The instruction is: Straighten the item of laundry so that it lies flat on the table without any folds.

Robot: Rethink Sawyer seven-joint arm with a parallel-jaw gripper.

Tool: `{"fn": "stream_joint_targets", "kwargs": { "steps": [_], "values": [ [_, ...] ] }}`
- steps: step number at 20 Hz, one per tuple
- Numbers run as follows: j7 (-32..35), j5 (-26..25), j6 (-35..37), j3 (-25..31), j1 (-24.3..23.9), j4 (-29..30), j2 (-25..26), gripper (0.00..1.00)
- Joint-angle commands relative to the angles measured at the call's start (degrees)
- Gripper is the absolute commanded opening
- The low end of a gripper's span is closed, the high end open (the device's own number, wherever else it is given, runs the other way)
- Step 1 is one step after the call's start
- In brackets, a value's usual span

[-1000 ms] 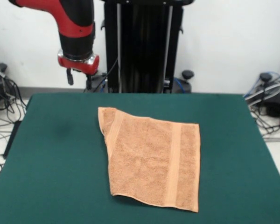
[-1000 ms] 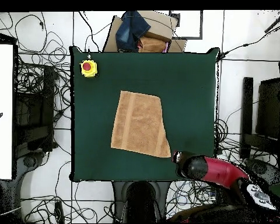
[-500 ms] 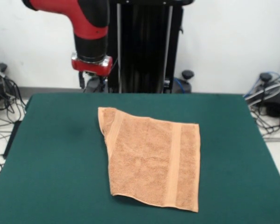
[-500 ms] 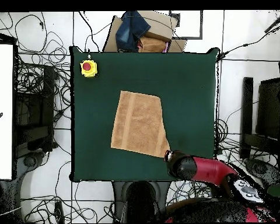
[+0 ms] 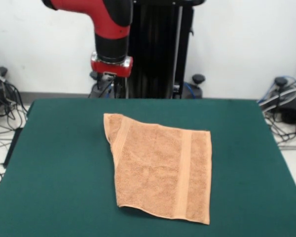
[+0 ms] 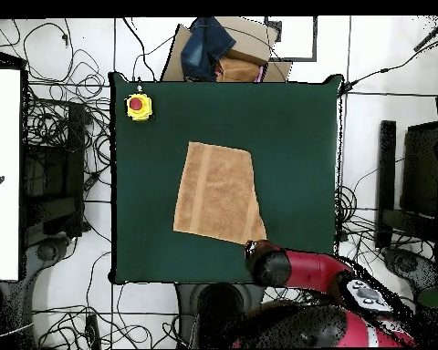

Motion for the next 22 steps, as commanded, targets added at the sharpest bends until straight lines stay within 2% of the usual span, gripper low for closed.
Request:
{"fn": "stream_joint_targets", "kwargs": {
  "steps": [1,8,11,16,22],
  "values": [
    [14.7,4.2,-6.6,-2.5,4.7,1.6,3.6,1.0],
    [12.8,6.5,-11.9,-4.8,7.1,-6.8,12.6,1.0],
    [11.7,6.7,-14.8,-4.9,6.6,-7.9,15.0,1.0],
    [12.1,9.1,-20.5,-6.8,8.8,-9.7,19.0,1.0],
    [8.6,8.4,-17.1,-4.4,6.0,-8.8,16.3,1.0]
  ]
}}
